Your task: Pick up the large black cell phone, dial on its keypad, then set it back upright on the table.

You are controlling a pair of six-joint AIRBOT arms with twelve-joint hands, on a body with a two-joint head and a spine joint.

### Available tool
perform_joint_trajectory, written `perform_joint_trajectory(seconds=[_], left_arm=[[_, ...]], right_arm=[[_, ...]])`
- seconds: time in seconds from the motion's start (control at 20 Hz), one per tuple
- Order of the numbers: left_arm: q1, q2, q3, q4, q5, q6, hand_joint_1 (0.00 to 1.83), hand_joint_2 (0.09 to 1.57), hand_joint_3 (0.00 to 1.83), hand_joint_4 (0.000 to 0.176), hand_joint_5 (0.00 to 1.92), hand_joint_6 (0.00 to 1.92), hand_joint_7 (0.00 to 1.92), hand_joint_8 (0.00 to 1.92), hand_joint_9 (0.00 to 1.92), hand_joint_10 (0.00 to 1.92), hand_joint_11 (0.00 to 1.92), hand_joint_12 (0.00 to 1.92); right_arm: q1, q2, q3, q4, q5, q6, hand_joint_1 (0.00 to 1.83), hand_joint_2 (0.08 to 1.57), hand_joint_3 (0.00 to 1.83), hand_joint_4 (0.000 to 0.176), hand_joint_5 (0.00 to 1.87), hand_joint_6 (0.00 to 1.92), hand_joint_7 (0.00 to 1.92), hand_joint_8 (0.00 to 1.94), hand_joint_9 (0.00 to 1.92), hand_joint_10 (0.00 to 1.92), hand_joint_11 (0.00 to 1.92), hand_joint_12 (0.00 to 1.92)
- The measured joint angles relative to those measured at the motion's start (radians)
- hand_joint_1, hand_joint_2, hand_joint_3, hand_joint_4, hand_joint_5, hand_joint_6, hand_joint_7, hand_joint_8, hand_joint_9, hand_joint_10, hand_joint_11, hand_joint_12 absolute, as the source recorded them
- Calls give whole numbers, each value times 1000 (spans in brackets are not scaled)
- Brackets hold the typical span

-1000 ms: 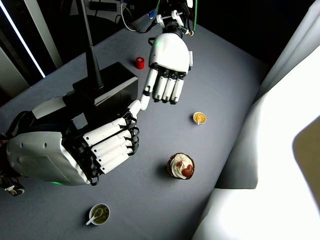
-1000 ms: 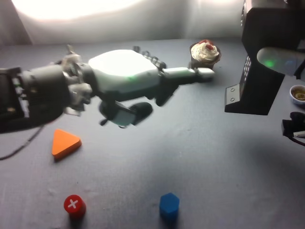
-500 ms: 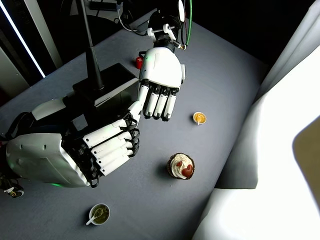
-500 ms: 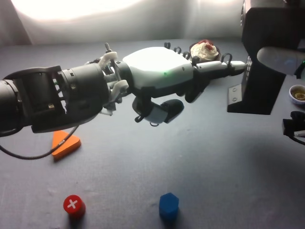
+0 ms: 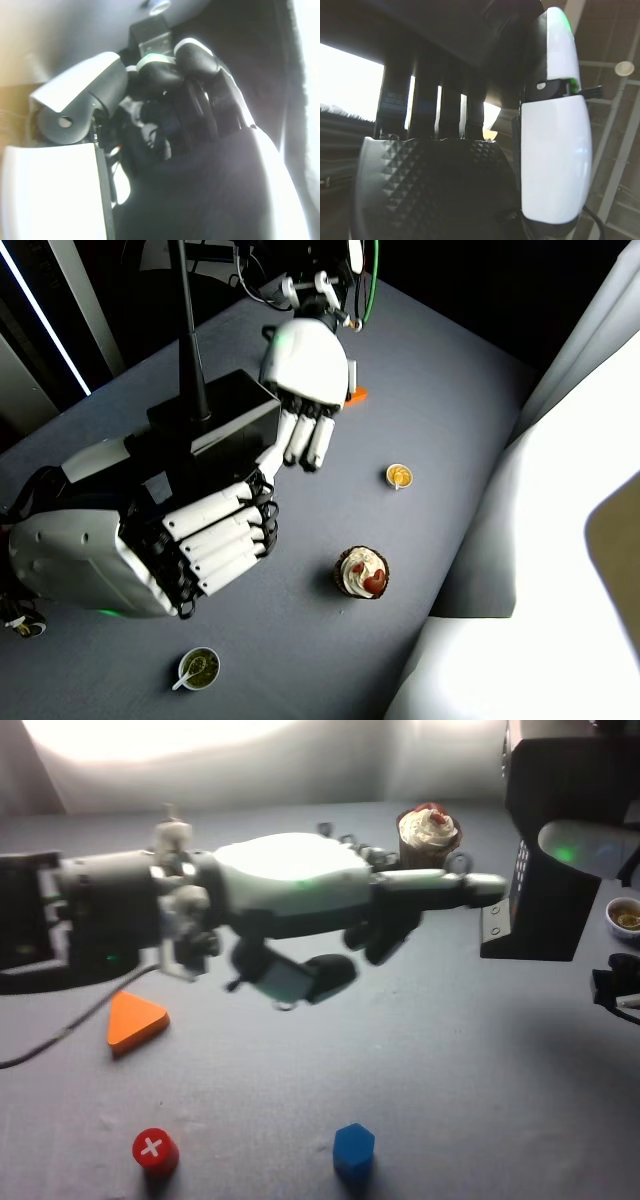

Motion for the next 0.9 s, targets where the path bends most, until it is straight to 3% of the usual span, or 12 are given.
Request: perform_joint_trajectory(seconds=[0.05,0.1,0.2,0.25,0.35,0.4,0.55,0.65,0.7,0.75,0.85,0.9], left_arm=[[0,16,16,63,-35,-95,1469,1003,641,155,0,0,592,1709,584,1921,219,1921],[-9,29,48,174,-101,-286,1469,1009,625,148,0,0,593,1693,586,1921,451,1921],[-36,38,97,398,-258,-566,1468,1010,622,131,0,0,591,1684,590,1921,410,1921],[-39,43,101,415,-333,-579,1464,1034,578,113,0,0,586,1673,577,1921,435,1921],[-44,64,80,373,-442,-574,1339,1089,400,122,0,0,663,1604,661,1916,346,1921],[-68,77,79,387,-501,-560,1301,1212,149,105,12,0,657,1584,654,1921,414,1921],[-60,106,109,460,-597,-560,1296,1247,27,106,107,7,690,1519,639,1921,623,1921],[-56,126,115,473,-656,-551,945,1137,0,92,214,12,614,1621,559,1921,356,1921],[-56,129,115,437,-699,-552,888,1159,1,53,280,16,668,1461,575,1792,231,1801],[-55,129,118,386,-736,-551,722,1207,5,13,388,17,755,1155,660,1498,389,1589],[-46,127,118,290,-771,-545,400,1287,3,0,452,4,769,691,705,986,502,1365],[-45,127,110,250,-764,-547,247,1245,0,0,494,2,640,181,585,451,319,1154]], right_arm=[[-3,-1,4,4,6,0,1353,1130,0,0,955,804,888,1166,940,1274,966,1338],[-10,-1,10,8,21,0,1351,1124,4,0,960,808,909,1138,941,1256,970,1321],[-36,-1,18,14,40,1,1369,1123,3,0,962,817,908,1113,921,1294,919,1301],[-48,-1,24,6,48,0,1373,1124,2,0,961,818,904,1107,922,1304,914,1300],[-71,-1,24,9,74,0,1372,1132,0,0,951,815,890,1144,906,1332,926,1388],[-83,-1,25,13,97,0,1351,1127,3,0,967,807,902,1142,915,1289,945,1411],[-114,-1,22,64,154,1,1368,1141,1,0,934,844,870,1162,892,1364,945,1421],[-135,0,22,104,176,1,1363,1153,1,0,957,845,804,1247,863,1382,919,1421],[-146,0,26,105,182,2,1360,1160,0,0,968,824,775,1294,842,1404,918,1412],[-150,-1,34,94,182,1,1362,1156,0,0,982,806,788,1284,840,1398,927,1419],[-164,-5,55,100,198,3,1359,1163,0,0,963,832,781,1299,820,1429,916,1427],[-164,-12,70,123,197,2,1355,1170,0,0,984,844,745,1355,784,1416,893,1391]])
